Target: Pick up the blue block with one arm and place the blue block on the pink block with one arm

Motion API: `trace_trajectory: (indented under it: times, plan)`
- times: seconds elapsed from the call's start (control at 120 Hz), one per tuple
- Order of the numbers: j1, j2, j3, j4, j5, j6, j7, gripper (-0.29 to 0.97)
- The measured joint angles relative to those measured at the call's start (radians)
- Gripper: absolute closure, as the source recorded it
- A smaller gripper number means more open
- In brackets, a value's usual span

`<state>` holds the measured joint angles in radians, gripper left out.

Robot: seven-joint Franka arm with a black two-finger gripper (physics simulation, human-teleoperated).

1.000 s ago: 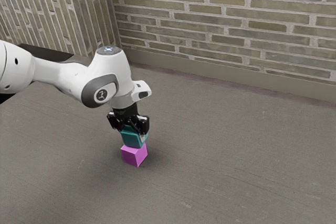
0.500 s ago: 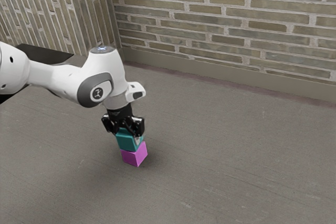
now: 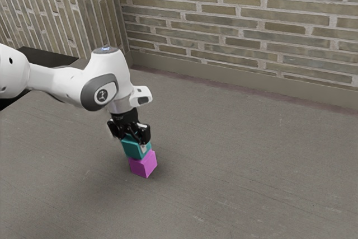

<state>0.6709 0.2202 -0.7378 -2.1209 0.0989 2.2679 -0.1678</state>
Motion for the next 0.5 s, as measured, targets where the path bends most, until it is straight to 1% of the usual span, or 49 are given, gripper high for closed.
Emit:
trace_trajectory:
  times: [0.133,0.308,0.5]
  plan:
    - [0.0,0.008,0.0,0.009,-0.001,-0.001,0.035,0.29]
    - [-0.007,0.009,-0.002,0.021,-0.002,-0.002,0.073,0.13]
    - [-0.012,-0.002,-0.018,0.051,-0.002,-0.006,0.104,0.05]
